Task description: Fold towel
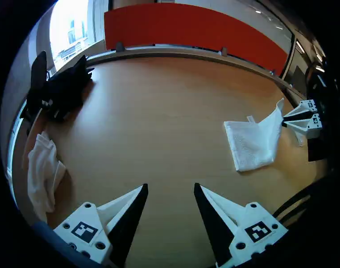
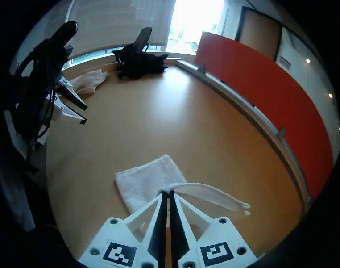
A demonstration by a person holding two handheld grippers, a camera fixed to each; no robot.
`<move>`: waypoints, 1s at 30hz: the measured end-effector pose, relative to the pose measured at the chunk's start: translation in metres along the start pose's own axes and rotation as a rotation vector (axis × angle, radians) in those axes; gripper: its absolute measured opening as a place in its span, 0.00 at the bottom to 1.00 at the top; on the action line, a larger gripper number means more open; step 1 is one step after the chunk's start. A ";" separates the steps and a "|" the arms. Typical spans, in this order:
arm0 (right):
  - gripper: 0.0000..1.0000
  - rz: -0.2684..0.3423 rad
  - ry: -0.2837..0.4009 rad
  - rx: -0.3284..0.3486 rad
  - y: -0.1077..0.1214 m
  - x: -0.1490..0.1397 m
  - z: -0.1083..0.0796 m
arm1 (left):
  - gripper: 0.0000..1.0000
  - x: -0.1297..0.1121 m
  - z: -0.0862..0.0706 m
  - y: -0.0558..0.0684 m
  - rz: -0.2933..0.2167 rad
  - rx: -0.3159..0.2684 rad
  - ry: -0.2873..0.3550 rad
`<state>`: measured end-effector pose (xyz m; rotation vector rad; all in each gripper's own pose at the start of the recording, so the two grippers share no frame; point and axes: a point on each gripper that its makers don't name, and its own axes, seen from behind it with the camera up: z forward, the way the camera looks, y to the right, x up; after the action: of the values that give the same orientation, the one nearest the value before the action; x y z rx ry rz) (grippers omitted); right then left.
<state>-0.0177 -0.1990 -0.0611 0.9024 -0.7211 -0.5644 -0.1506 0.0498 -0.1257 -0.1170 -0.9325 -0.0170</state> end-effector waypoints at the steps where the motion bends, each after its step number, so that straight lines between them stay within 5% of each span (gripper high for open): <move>1: 0.04 -0.004 -0.004 0.009 -0.003 0.000 0.003 | 0.75 0.000 -0.001 -0.001 -0.002 0.001 0.001; 14: 0.04 -0.042 -0.047 0.118 -0.040 -0.008 0.036 | 0.75 -0.003 -0.007 -0.013 -0.041 0.017 0.008; 30: 0.04 -0.032 -0.047 0.134 -0.041 -0.007 0.042 | 0.75 -0.001 -0.004 -0.014 -0.042 0.014 0.006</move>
<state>-0.0597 -0.2359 -0.0806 1.0297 -0.7952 -0.5725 -0.1489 0.0355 -0.1278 -0.0845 -0.9285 -0.0499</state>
